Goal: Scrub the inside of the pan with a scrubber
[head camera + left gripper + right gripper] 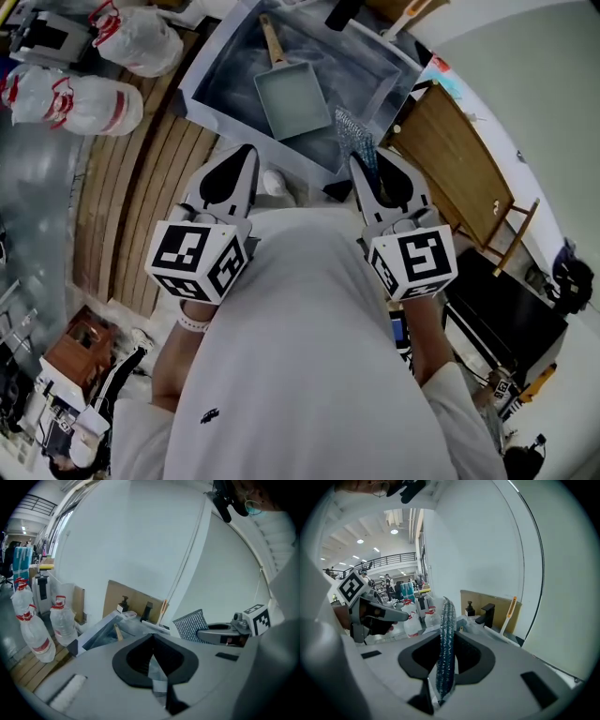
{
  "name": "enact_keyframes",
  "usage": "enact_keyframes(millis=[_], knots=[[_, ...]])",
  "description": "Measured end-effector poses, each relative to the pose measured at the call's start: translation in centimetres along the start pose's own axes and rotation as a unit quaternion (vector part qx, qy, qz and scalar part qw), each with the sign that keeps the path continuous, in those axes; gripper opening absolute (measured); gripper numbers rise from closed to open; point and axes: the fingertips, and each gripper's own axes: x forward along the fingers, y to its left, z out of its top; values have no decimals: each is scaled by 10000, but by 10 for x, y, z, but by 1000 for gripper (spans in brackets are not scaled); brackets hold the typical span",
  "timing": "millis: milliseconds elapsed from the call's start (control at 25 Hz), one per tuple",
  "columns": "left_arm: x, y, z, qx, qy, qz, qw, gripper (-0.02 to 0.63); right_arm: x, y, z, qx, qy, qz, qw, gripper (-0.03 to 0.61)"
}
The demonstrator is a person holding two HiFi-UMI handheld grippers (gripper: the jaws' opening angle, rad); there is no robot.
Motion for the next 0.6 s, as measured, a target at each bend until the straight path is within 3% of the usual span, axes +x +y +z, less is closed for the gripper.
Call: enact_keyframes(millis=[440,600], knots=[[-4,-1,-9,50,125,-119,9998,5,15,29,0,-209,149,259,9993,67],[-4,-1,-15,-23,182,-153,9997,5,13,28,-1,-121,67,143,9998,66]])
